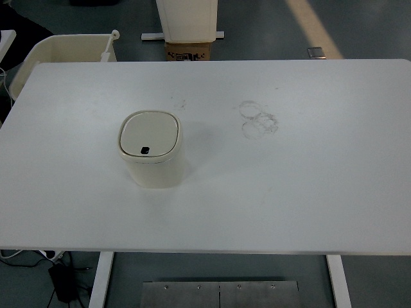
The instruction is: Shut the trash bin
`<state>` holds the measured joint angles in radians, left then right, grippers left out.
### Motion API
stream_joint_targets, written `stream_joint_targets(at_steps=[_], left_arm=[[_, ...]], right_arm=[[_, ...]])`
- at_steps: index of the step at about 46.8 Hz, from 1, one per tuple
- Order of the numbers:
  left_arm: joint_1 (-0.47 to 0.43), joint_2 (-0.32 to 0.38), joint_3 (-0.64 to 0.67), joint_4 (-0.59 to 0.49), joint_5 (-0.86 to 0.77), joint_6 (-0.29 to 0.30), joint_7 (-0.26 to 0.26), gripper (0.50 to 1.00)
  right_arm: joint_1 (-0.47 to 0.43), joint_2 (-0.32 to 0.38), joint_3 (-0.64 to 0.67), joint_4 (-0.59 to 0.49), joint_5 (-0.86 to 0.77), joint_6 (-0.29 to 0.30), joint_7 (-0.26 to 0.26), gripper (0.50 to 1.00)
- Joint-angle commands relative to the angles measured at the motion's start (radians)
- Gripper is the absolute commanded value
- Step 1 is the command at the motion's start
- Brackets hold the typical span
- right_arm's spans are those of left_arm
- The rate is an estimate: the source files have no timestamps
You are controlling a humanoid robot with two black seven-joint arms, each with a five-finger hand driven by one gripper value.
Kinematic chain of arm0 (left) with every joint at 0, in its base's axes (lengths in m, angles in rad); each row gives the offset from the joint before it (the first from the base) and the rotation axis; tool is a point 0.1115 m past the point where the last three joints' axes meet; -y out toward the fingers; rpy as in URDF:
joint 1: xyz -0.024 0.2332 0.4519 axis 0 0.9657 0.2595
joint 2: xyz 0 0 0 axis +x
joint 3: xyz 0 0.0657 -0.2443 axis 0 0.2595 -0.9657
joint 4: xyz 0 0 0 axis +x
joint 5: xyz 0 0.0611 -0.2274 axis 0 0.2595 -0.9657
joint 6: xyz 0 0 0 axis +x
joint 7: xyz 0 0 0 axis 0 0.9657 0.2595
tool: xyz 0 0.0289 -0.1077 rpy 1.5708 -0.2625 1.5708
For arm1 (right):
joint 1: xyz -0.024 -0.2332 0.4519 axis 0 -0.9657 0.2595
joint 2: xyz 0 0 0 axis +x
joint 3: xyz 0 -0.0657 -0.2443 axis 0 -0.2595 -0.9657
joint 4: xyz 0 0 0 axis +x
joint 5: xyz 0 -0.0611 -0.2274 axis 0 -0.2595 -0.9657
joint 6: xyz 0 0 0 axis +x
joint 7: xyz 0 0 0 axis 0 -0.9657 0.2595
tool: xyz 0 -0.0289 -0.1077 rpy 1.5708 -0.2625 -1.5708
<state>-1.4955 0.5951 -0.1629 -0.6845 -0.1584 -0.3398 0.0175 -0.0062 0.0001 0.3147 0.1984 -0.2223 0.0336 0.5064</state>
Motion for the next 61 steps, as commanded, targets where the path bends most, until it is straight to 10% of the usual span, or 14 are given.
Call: stream_joint_targets(at_steps=[1,28,61], left_arm=[[0.041,-0.017,-0.076,0.043,-0.023,-0.001,-0.01,1.0],[0.4,-0.06,-0.58,0.272,-0.142,-0.011,-0.07,1.0],[0.638,-0.072,-0.618,0.272,-0.141,-0.005,-0.154,1.0]], right_arm=[[0.0,0.0,0.0,0.001,-0.002,0.0,0.003,0.991],[-0.006,0.0,0.0,0.001,0.001,0.0,0.001,0.991],[-0.009,0.0,0.0,0.003,0.003,0.0,0.001,0.991]])
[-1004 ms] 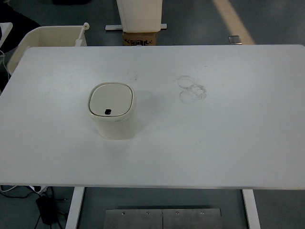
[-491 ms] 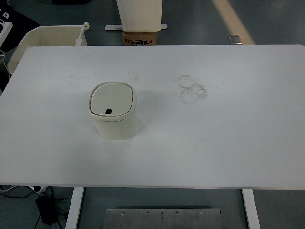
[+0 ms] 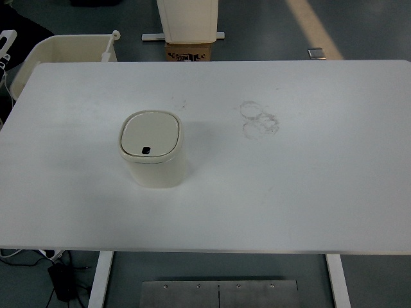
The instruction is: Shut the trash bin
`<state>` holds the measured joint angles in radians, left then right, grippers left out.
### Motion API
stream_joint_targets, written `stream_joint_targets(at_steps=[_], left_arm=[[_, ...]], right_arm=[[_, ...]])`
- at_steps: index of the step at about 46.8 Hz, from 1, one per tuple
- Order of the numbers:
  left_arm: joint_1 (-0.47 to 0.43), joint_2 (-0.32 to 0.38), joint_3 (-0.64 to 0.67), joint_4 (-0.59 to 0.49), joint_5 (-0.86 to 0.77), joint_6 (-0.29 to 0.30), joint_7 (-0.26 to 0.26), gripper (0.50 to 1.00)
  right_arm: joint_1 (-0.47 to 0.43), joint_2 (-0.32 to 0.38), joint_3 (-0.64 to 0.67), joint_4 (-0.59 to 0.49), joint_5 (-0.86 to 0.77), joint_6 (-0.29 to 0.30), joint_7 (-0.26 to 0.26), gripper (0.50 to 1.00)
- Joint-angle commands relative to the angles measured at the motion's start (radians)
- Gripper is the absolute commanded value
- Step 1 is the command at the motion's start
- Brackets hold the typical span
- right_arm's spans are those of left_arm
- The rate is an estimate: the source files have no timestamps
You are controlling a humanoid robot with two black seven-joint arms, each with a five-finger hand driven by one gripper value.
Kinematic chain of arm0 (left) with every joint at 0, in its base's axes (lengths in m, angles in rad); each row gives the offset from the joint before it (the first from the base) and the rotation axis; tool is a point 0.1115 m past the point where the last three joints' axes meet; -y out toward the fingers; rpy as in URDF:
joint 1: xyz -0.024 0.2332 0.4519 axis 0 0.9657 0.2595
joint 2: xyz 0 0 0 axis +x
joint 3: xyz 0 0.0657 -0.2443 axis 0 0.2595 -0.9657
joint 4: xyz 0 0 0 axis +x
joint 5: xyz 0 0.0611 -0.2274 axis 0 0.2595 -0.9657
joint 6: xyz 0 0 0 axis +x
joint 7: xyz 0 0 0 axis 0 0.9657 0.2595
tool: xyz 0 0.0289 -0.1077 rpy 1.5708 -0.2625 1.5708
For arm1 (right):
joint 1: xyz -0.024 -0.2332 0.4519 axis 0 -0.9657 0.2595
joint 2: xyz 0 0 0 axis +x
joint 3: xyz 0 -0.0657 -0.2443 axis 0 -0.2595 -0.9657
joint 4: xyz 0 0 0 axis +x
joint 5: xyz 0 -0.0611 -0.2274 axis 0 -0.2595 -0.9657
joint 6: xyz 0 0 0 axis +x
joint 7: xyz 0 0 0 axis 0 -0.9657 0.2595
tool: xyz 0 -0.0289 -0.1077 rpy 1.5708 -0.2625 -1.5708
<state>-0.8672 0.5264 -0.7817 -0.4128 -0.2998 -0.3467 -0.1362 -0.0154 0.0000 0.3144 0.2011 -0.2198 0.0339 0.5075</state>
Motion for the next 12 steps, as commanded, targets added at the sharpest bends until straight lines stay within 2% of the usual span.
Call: stream_joint_targets(at_steps=[1,12], left_arm=[[0.013,-0.006,0.001,0.0,0.001,0.002,0.0,1.0],[0.045,-0.02,0.001,0.0,0.002,-0.002,0.0,1.0]], right_arm=[[0.0,0.0,0.0,0.0,0.0,0.0,0.0,0.991],[0.0,0.0,0.0,0.0,0.0,0.0,0.006,0.991]])
